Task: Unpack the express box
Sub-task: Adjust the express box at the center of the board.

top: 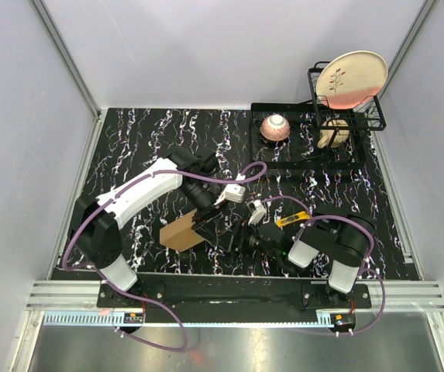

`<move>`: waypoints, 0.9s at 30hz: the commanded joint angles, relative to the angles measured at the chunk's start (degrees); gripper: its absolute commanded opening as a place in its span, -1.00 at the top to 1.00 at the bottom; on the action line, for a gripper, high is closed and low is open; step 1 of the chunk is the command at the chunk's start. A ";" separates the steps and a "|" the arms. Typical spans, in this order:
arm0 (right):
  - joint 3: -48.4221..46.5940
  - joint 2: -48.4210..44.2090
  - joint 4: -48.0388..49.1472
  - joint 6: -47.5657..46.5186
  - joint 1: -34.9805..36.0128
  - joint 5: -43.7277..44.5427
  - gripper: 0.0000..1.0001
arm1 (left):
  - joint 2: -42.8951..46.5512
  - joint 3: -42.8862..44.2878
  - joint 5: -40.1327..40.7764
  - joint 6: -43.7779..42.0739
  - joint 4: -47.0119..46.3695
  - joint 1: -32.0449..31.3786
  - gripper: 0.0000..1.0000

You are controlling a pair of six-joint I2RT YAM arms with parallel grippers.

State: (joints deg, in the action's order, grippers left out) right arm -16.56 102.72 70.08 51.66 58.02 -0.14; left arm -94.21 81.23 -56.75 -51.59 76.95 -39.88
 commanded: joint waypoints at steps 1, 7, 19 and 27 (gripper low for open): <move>2.14 2.31 11.29 -11.30 0.16 -2.32 -0.99 | 1.84 1.21 -0.90 -0.79 11.82 0.24 -0.34; 1.97 -0.84 11.39 -21.94 0.25 -1.26 -0.99 | 2.54 -0.11 -1.17 -1.14 11.65 0.24 -0.33; 5.92 -13.75 -4.32 -25.56 0.25 -0.39 -1.00 | 2.11 4.81 4.01 1.40 11.21 5.59 -0.38; 8.73 -24.13 -13.48 -23.80 0.25 3.56 -0.99 | 5.62 -5.28 23.04 12.99 -6.25 2.10 -0.49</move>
State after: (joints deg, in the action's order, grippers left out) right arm -8.38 82.96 61.23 28.25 58.11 -0.34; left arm -91.37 80.51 -46.04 -44.91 76.23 -33.56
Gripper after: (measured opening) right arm 0.994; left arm 0.726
